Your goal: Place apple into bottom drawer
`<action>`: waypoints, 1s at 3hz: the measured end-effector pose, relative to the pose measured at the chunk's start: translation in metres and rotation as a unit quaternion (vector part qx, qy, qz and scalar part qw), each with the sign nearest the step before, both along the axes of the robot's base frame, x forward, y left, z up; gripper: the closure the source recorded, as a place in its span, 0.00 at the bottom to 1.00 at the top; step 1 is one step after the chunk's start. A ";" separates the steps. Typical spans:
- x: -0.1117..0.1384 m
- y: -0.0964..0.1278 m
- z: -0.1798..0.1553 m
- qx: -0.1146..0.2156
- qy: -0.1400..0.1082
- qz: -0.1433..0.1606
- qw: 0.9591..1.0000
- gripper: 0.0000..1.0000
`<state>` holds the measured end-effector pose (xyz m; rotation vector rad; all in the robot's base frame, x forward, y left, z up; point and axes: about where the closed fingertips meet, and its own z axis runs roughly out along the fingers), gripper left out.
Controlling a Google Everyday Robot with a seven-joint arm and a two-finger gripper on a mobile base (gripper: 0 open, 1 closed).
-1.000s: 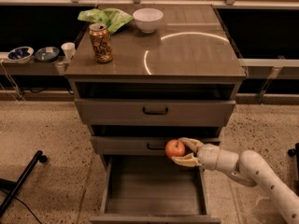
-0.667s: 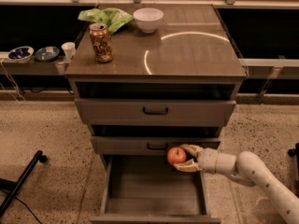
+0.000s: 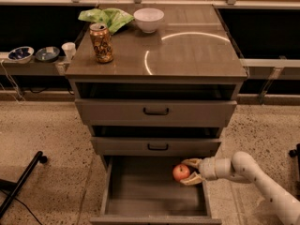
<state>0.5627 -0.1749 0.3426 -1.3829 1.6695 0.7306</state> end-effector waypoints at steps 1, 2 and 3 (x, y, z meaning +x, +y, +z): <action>0.004 -0.005 0.000 -0.001 0.000 -0.001 1.000 1.00; -0.005 0.007 -0.042 0.005 0.042 0.006 0.999 1.00; -0.022 0.022 -0.088 0.009 0.060 0.005 0.998 1.00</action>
Offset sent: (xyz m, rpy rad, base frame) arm -0.0167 0.0166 -0.1262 0.0266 0.2320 0.0094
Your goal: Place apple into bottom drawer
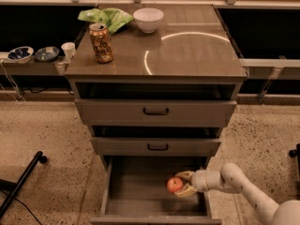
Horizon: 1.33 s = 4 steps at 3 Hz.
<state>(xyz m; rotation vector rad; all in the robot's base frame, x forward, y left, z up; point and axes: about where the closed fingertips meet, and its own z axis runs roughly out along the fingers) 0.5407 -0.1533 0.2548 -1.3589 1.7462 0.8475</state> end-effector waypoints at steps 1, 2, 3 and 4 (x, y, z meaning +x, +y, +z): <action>-0.010 0.020 -0.025 0.010 0.006 0.000 1.000 1.00; -0.016 0.045 -0.042 0.018 0.014 -0.007 1.000 1.00; -0.019 0.069 -0.058 0.013 -0.023 -0.018 0.999 0.81; -0.012 0.084 -0.095 -0.021 -0.049 -0.034 0.998 0.50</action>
Offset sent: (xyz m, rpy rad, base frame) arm -0.0186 0.0710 -0.0604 0.0479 0.0420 -0.0424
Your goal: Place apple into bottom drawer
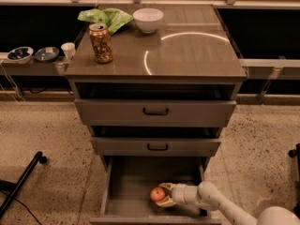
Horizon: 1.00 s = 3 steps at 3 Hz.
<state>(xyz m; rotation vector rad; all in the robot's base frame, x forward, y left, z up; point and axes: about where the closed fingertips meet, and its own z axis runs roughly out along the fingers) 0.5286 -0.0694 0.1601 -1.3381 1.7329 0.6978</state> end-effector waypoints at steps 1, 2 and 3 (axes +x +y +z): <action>0.004 0.003 -0.018 -0.017 0.004 -0.002 1.000 0.27; 0.004 0.004 -0.018 -0.017 0.004 -0.002 1.000 0.04; 0.004 0.004 -0.017 -0.016 0.004 -0.001 1.000 0.00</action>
Offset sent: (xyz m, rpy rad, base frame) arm 0.0038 0.0030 -0.0162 -0.0301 0.0068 -0.0029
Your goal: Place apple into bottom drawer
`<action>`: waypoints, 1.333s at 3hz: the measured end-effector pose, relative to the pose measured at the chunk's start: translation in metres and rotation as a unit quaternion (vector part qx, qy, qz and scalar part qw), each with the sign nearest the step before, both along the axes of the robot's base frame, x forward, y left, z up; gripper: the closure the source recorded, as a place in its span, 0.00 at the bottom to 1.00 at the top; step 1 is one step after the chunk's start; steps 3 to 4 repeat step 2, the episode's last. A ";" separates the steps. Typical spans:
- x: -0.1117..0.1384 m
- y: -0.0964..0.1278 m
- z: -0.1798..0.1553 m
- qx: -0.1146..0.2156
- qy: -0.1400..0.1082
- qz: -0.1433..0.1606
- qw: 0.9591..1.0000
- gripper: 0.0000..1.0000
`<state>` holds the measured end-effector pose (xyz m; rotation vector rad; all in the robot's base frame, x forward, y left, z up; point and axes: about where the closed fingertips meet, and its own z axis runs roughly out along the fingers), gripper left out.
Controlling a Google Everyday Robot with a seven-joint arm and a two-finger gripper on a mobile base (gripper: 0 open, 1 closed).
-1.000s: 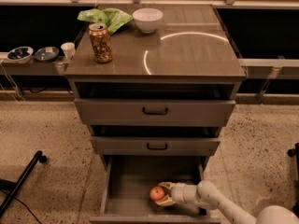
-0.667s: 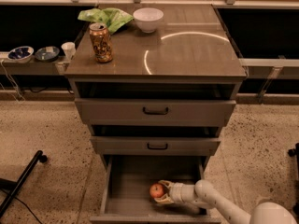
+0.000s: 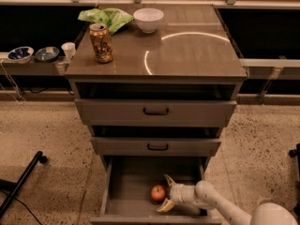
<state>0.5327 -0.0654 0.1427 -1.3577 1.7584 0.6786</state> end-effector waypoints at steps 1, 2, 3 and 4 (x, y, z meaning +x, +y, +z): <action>-0.007 -0.016 0.031 0.008 0.006 0.007 1.000 0.00; -0.029 -0.037 0.093 0.046 -0.012 0.029 0.998 0.00; -0.029 -0.037 0.093 0.046 -0.012 0.029 0.998 0.00; -0.029 -0.037 0.093 0.046 -0.012 0.029 0.998 0.00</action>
Offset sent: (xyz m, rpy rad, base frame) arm -0.0698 -0.0857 0.1828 0.2032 -0.1026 0.1169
